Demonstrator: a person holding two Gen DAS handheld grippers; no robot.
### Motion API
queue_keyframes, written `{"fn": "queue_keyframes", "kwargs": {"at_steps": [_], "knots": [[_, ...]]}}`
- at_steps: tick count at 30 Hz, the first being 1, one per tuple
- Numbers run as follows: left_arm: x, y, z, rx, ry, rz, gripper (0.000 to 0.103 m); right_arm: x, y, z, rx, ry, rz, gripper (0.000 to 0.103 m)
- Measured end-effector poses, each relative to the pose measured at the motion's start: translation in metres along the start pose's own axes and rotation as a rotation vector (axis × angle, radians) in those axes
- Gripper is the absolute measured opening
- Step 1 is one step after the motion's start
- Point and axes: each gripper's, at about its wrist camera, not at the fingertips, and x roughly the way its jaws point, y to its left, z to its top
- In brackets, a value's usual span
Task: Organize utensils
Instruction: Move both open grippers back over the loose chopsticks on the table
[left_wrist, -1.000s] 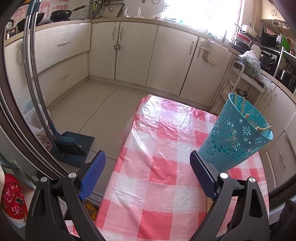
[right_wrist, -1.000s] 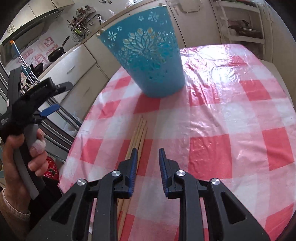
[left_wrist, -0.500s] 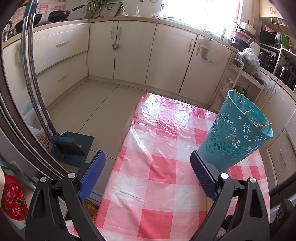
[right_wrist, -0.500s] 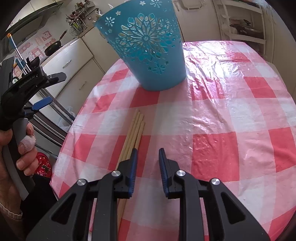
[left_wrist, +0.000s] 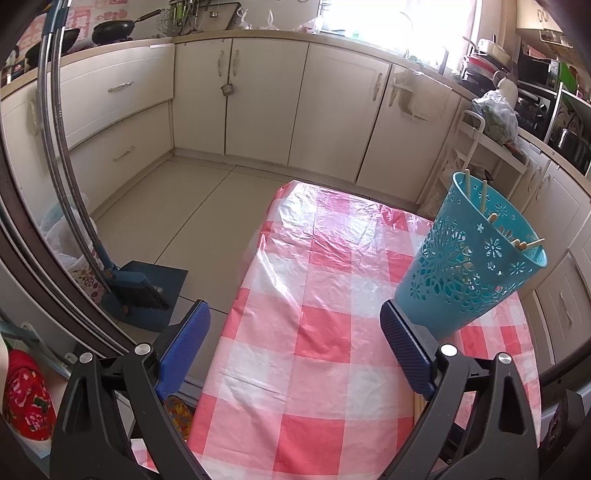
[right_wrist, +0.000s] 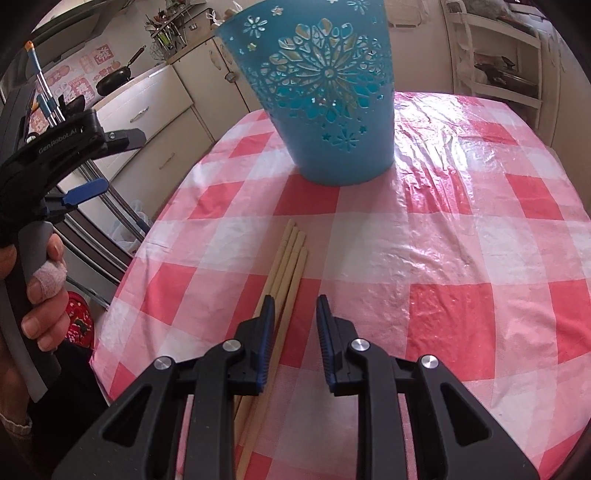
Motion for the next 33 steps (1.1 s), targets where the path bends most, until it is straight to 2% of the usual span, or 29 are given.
{"fn": "queue_keyframes", "kwargs": {"at_steps": [4,7,10,14,20,33], "knots": [[0.001,0.000,0.000,0.004,0.003,-0.002,0.089,0.000,0.004,-0.001,-0.057,-0.003,-0.039,0.019],[0.008,-0.006,-0.006,0.029,0.049,-0.031,0.091,0.000,0.002,-0.002,-0.086,0.001,-0.059,0.017],[0.022,-0.029,-0.026,0.154,0.144,-0.047,0.091,-0.002,-0.002,-0.001,-0.122,0.012,-0.083,0.011],[0.028,-0.061,-0.051,0.290,0.201,-0.082,0.091,-0.009,-0.023,0.003,-0.107,0.008,-0.119,0.011],[0.036,-0.086,-0.082,0.373,0.277,-0.106,0.091,-0.017,-0.051,0.003,-0.008,-0.022,-0.104,0.011],[0.052,-0.083,-0.086,0.329,0.321,-0.107,0.091,-0.017,-0.058,0.006,0.038,-0.028,-0.062,0.012]]}}
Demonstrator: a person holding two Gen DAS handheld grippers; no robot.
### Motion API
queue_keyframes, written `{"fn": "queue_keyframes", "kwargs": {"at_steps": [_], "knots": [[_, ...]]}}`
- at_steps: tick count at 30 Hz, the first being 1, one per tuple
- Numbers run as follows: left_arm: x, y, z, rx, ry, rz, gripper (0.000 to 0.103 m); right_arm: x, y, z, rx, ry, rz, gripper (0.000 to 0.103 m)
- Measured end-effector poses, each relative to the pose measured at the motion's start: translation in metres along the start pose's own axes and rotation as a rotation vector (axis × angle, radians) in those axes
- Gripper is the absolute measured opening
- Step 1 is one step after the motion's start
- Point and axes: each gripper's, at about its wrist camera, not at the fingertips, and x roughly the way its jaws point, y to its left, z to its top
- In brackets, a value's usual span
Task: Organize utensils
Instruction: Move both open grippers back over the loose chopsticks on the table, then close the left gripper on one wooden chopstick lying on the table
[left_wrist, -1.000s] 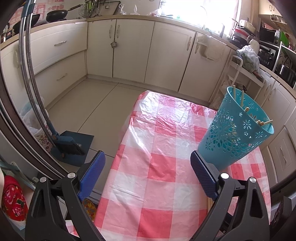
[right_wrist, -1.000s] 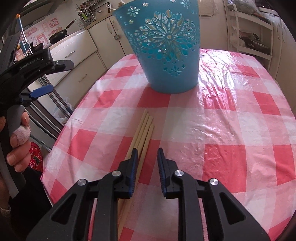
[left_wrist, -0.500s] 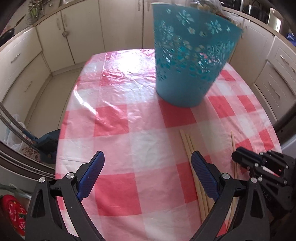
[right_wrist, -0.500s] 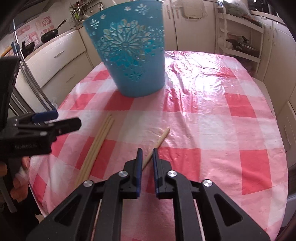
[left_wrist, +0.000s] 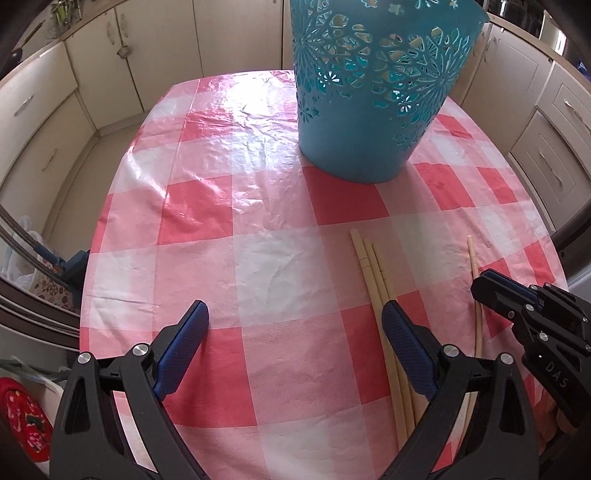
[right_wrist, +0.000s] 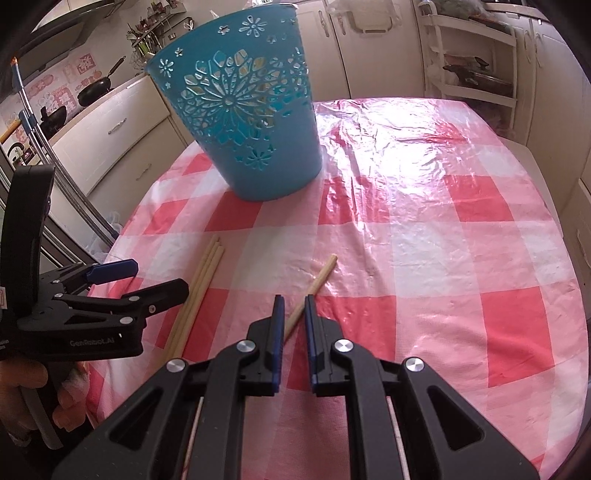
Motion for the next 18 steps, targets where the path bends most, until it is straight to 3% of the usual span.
{"fn": "queue_keyframes", "kwargs": {"at_steps": [18], "knots": [[0.0010,-0.0024,0.0031,0.004,-0.001,0.002,0.091,0.0020,0.0000,0.0006,0.006,-0.009,0.008,0.013]]}}
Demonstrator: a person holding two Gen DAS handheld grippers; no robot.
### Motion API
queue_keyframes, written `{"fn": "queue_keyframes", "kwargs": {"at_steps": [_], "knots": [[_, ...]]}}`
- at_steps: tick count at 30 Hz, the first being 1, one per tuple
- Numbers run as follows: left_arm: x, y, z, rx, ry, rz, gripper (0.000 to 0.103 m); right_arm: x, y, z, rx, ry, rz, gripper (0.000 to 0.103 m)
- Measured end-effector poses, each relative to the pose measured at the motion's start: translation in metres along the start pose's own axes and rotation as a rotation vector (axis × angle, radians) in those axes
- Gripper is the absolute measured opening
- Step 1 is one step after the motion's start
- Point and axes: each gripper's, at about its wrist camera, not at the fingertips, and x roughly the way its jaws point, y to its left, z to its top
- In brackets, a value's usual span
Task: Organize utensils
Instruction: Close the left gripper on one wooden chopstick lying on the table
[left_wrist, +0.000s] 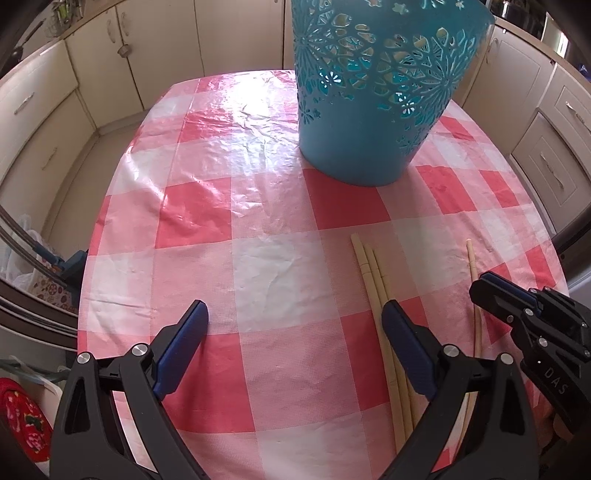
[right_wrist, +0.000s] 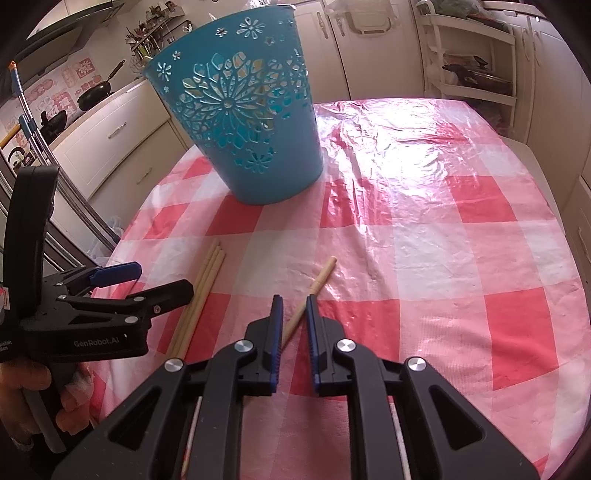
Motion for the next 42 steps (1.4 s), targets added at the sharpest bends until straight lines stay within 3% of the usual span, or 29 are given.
{"fn": "queue_keyframes", "kwargs": {"at_steps": [7,15,23,25,31,35,42], "knots": [[0.003,-0.007,-0.001,0.039,0.001,0.047,0.091,0.001,0.000,0.001,0.000,0.003,0.004,0.013],[0.003,-0.005,0.001,0.037,-0.005,0.044,0.089,0.001,0.005,0.001,-0.057,0.016,-0.028,0.013],[0.002,-0.002,0.000,0.036,-0.001,0.043,0.089,0.000,0.005,0.010,-0.183,0.148,-0.076,0.011],[0.001,-0.002,0.000,0.041,-0.008,0.039,0.084,-0.002,-0.001,0.010,-0.193,0.165,-0.082,0.011],[0.001,-0.006,0.001,0.051,-0.011,0.033,0.082,-0.005,-0.029,0.011,0.003,0.135,-0.012,0.008],[0.001,-0.006,0.001,0.053,-0.015,0.033,0.082,-0.004,-0.020,0.010,-0.078,0.136,-0.023,0.008],[0.002,-0.008,0.002,0.052,-0.014,0.031,0.082,-0.004,0.007,0.004,-0.354,0.213,-0.059,0.008]]}}
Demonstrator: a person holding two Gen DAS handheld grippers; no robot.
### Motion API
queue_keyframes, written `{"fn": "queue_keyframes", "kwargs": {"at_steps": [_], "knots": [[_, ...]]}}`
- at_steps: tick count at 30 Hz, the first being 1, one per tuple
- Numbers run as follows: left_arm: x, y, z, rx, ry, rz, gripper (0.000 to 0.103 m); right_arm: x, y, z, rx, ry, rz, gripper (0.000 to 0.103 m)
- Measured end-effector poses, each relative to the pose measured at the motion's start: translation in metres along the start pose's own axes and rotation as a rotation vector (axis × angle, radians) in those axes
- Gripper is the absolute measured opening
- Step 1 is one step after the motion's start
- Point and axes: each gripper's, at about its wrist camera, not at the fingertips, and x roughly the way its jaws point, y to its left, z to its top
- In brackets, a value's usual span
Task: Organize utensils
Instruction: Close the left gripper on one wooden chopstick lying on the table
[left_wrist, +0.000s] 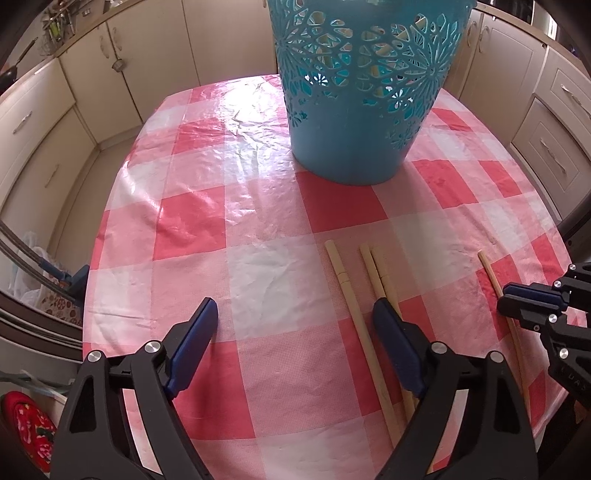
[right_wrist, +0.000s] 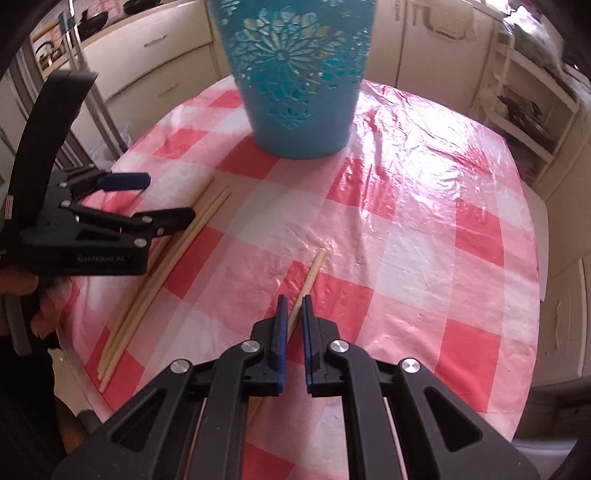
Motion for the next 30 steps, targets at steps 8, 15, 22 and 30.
{"fn": "queue_keyframes", "kwargs": {"at_steps": [8,15,22,30], "knots": [[0.000,-0.001,0.001,0.002,0.001,-0.001,0.082,0.003,-0.012,0.005,0.171,-0.038,0.052,0.008],[0.000,0.000,0.001,0.002,-0.013,-0.005,0.074,0.002,-0.002,0.001,0.135,-0.077,0.085,0.008],[-0.002,0.005,0.005,-0.015,-0.029,-0.010,0.055,0.003,-0.009,0.001,0.184,-0.096,0.112,0.008],[-0.002,0.003,0.004,-0.001,-0.022,0.003,0.054,0.003,-0.006,0.001,0.166,-0.095,0.106,0.008]]}}
